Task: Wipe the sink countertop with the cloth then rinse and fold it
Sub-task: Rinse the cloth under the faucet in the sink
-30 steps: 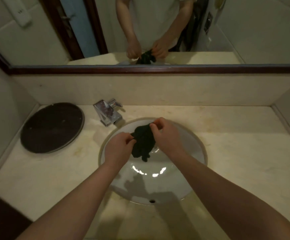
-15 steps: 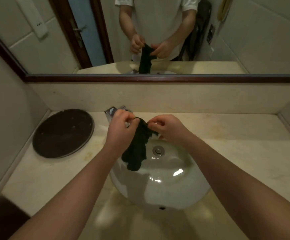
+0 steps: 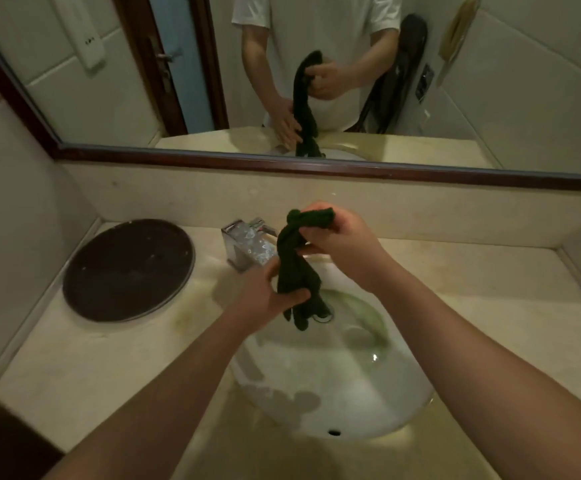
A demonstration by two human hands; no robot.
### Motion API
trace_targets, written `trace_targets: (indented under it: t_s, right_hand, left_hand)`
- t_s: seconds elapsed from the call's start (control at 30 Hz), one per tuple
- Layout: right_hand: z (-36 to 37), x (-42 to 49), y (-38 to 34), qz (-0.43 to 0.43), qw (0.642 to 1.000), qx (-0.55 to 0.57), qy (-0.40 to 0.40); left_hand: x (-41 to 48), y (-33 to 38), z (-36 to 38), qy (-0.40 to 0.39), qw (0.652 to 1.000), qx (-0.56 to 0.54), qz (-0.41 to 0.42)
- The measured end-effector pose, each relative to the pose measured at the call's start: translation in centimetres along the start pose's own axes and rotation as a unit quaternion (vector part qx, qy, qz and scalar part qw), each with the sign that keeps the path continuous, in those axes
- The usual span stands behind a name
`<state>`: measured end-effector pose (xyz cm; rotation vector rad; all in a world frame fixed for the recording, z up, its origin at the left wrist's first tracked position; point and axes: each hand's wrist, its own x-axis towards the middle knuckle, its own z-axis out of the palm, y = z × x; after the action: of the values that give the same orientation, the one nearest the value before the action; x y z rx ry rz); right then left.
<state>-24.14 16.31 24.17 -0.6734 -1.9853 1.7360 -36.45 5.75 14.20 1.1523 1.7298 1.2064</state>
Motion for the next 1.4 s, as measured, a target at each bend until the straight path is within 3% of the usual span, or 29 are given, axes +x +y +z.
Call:
trace_targets:
  t_s: [0.1,0.23,0.33,0.4,0.47,0.57,0.63,0.7,0.83,1.0,1.13,1.27,1.4]
  right_hand:
    - [-0.7,-0.1,-0.1,-0.024,0.993,0.116,-0.005]
    - [-2.0,-1.0,2.0,-0.022,0.982,0.187,-0.022]
    - [-2.3,-1.8,3.9,-0.003,0.975,0.218,0.036]
    - [-2.3,-2.4,5.5,0.021,0.969,0.237,0.065]
    - [-1.8,-3.3,7.2,0.073,0.971,0.213,0.087]
    - [0.2,-4.4,9.5,0.152,0.983,0.064,0.086]
    - [1.2,-4.5,11.0,0.190,0.978,0.000,0.082]
    - [1.4,-4.1,12.3,0.220,0.973,-0.038,0.060]
    - [0.3,-2.0,13.2,0.252,0.953,-0.170,-0.015]
    - [0.6,5.5,12.0,0.198,0.948,-0.202,0.143]
    - [2.1,11.6,11.5,0.181,0.952,-0.203,0.138]
    - [3.2,14.5,12.6,0.169,0.939,-0.278,0.112]
    - [2.8,15.2,13.2,0.145,0.927,-0.317,0.138]
  left_hand:
    - [0.3,-1.0,1.2,0.039,0.999,-0.016,0.005]
    - [1.3,-0.4,1.4,0.024,0.993,-0.117,0.001]
    - [2.1,-1.1,1.0,-0.010,0.981,-0.160,-0.107]
    - [2.2,-1.8,0.6,-0.008,0.931,-0.324,-0.169]
    - [2.4,-2.3,0.4,-0.005,0.854,-0.482,-0.193]
    - [2.3,-2.4,0.6,-0.023,0.724,-0.662,-0.192]
    - [2.0,-2.5,1.0,-0.019,0.672,-0.717,-0.185]
    - [1.8,-3.5,1.2,-0.001,0.671,-0.712,-0.209]
    - [1.9,-6.2,1.1,0.035,0.727,-0.628,-0.276]
    - [3.8,-9.3,0.4,0.086,0.708,-0.615,-0.336]
    - [5.7,-9.5,0.1,0.093,0.715,-0.590,-0.364]
    - [7.2,-9.1,0.0,0.080,0.717,-0.597,-0.351]
    - [8.4,-9.2,0.3,0.072,0.729,-0.588,-0.343]
